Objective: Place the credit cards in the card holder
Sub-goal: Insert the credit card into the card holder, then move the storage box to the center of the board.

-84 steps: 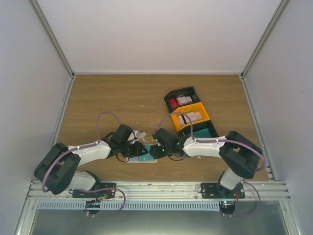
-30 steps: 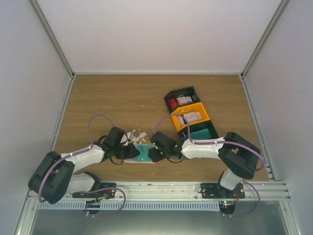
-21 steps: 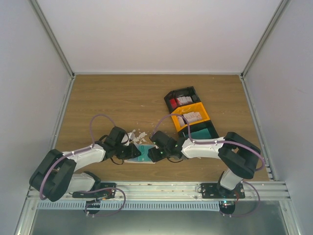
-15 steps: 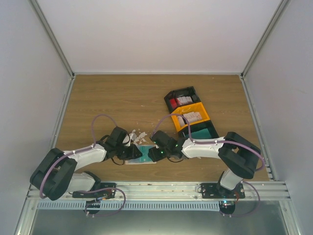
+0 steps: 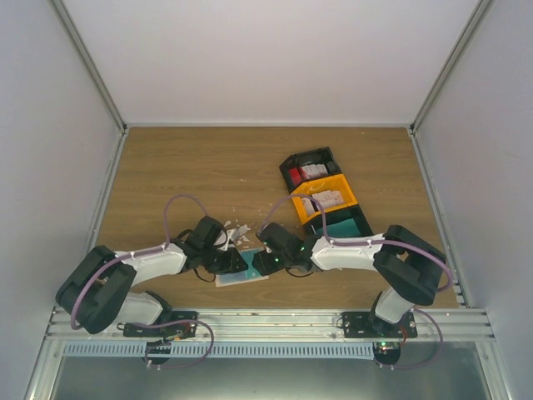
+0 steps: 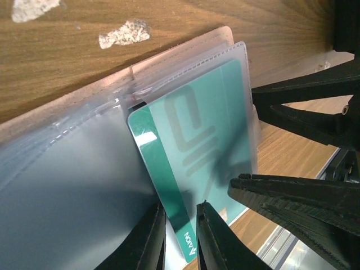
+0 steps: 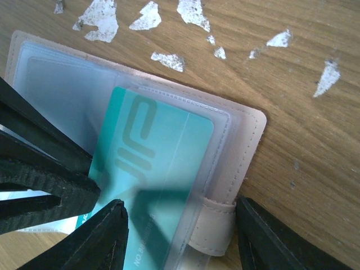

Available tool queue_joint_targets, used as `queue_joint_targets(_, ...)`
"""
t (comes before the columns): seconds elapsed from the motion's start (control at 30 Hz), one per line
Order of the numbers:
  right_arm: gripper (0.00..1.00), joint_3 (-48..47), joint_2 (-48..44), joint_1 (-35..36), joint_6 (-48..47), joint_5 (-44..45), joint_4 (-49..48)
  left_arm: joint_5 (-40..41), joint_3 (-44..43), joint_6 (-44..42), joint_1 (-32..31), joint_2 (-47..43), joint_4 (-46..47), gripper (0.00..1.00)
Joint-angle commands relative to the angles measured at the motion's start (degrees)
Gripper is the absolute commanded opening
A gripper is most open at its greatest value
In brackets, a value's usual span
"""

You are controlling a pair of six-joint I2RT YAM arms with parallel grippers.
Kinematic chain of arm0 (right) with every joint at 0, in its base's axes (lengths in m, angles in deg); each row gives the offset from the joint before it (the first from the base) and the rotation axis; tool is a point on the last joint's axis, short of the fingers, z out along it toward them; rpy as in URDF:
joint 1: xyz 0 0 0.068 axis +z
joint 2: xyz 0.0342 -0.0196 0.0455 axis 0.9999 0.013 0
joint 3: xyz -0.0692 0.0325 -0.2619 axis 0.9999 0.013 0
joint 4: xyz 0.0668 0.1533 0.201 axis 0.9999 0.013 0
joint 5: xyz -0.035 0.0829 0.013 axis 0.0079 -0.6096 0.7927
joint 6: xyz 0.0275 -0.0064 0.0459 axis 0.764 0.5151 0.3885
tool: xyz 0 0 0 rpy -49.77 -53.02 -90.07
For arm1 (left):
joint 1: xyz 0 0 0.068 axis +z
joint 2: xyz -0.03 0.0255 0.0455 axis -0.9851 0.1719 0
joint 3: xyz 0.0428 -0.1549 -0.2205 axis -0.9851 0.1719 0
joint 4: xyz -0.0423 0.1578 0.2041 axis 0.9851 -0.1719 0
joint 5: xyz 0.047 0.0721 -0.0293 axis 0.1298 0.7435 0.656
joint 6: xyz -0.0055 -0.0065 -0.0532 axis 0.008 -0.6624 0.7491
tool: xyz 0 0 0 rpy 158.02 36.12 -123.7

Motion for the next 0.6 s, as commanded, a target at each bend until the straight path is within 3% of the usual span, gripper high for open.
queue_joint_targets(0.0, 0.54, 1.0, -3.0, 0.0, 1.9, 3.9, 3.4, 3.1, -2.2, -1.3, -0.8, -0.8, -1.1, 0.22)
queue_joint_targets(0.2, 0.58, -0.3, -12.1, -1.6, 4.7, 15.7, 11.9, 9.7, -5.2, -1.2, -0.7, -6.2, -8.2, 0.41)
queue_joint_targets(0.57, 0.62, -11.4, -21.3, -11.0, -1.9, 20.9, 25.8, 21.5, -13.7, 0.5, 0.5, -18.5, -21.8, 0.66)
